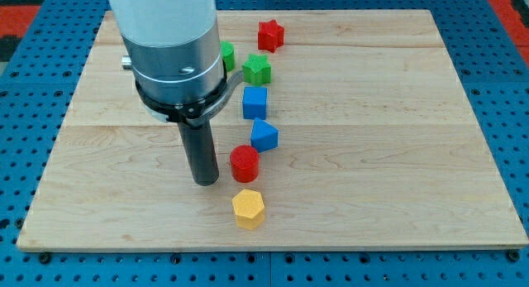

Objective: Place the red star at the top center

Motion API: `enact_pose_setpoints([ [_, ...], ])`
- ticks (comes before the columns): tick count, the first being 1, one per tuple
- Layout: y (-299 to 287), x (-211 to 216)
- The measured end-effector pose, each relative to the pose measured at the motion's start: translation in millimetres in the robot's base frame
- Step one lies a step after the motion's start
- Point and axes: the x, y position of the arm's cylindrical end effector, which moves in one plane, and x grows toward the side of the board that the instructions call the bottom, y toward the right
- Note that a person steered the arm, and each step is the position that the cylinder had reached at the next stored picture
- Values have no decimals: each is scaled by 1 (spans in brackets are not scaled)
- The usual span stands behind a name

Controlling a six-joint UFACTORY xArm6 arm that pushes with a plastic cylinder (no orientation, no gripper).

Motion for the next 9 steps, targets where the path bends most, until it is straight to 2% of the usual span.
enact_pose_setpoints([
  [2,45,-7],
  [3,-12,2],
  [4,-3,-39],
  [5,-19,-106],
  [6,-24,-132],
  [7,-33,-139],
  [8,-10,-160],
  [9,21,-160],
])
